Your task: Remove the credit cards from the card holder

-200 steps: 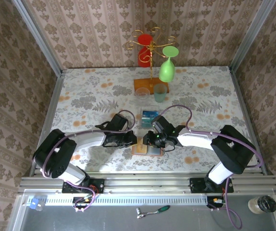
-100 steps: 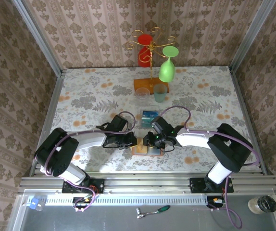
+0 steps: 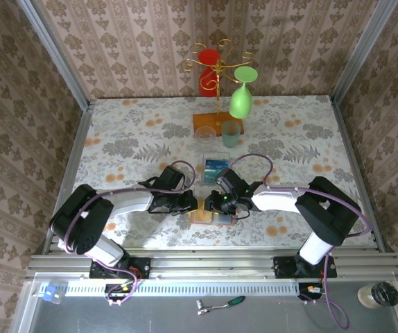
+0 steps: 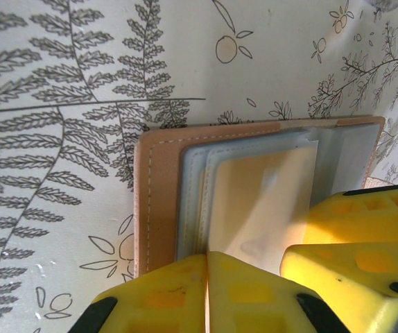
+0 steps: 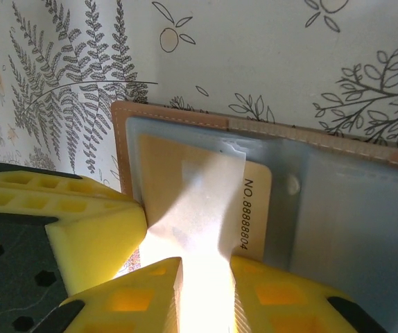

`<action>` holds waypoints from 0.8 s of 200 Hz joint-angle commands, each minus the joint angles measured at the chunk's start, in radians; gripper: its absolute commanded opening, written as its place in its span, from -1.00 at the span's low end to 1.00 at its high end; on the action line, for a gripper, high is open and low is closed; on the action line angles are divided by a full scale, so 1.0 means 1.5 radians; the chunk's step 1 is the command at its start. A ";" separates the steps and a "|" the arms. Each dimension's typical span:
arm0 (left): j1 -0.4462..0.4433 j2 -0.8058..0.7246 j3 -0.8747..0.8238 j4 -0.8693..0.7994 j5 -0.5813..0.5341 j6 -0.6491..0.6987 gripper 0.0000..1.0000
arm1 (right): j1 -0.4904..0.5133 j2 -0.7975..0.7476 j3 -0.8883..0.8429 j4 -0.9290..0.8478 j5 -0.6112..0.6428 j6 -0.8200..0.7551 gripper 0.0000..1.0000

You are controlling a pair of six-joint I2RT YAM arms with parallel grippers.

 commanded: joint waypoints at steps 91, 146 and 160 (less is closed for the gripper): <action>0.004 -0.013 -0.005 -0.035 -0.007 0.004 -0.82 | 0.005 -0.032 0.026 -0.102 0.047 -0.031 -0.52; 0.003 -0.041 0.032 -0.075 -0.012 0.017 -0.77 | 0.005 -0.065 0.013 -0.080 0.049 -0.026 -0.50; 0.002 -0.048 0.040 -0.083 -0.013 0.018 -0.76 | 0.003 -0.074 0.011 -0.085 0.051 -0.026 -0.50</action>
